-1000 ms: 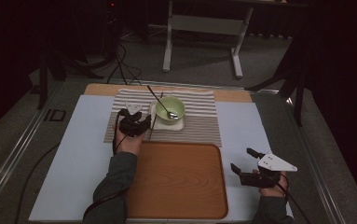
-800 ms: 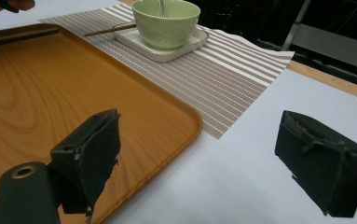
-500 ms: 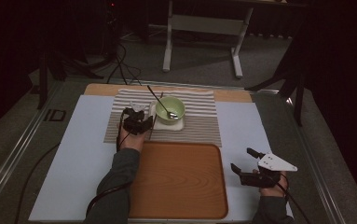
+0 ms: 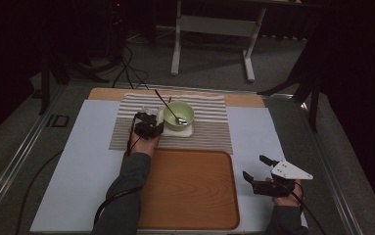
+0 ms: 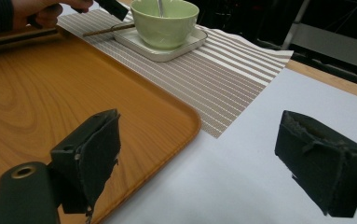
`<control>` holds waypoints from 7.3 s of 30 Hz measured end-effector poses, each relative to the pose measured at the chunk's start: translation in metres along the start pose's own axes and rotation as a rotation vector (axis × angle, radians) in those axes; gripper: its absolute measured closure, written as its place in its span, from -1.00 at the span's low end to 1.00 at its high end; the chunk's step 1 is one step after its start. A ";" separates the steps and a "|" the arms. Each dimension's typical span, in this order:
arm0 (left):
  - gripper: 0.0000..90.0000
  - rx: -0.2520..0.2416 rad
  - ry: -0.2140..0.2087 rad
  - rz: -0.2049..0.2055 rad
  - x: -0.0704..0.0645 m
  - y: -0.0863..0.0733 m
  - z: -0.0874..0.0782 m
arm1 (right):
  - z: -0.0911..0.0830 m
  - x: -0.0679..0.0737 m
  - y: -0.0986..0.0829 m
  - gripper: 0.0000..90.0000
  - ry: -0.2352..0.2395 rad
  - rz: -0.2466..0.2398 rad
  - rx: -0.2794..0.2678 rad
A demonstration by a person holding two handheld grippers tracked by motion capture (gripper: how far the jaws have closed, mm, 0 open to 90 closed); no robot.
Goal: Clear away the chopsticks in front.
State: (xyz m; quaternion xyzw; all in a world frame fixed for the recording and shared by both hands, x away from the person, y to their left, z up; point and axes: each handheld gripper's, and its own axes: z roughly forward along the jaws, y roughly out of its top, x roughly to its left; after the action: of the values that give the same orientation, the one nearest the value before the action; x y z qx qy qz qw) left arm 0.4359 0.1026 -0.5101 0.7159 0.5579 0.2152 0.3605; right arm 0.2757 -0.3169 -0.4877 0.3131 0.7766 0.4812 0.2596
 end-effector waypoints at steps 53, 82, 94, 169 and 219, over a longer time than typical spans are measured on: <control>0.91 0.048 0.069 -0.147 0.002 -0.001 0.002 | -0.001 0.000 0.000 -0.70 -0.004 0.004 -0.001; 0.90 0.004 0.092 -0.192 0.018 -0.021 -0.068 | -0.001 0.001 0.000 -0.70 -0.003 0.002 0.000; 0.90 -0.017 0.090 -0.220 0.022 -0.033 -0.091 | -0.001 0.002 0.000 -0.70 -0.002 0.002 0.001; 0.90 -0.016 0.160 -0.229 -0.017 -0.147 -0.167 | 0.001 0.003 0.001 -0.70 0.000 -0.001 -0.001; 0.77 0.061 0.166 -0.234 -0.038 -0.178 -0.172 | 0.003 0.004 0.001 -0.70 0.007 -0.001 0.001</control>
State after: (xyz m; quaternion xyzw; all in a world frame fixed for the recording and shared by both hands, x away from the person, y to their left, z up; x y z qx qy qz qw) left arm 0.1883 0.1344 -0.5295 0.6362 0.6719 0.2130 0.3139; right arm 0.2754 -0.3123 -0.4879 0.3110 0.7779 0.4819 0.2569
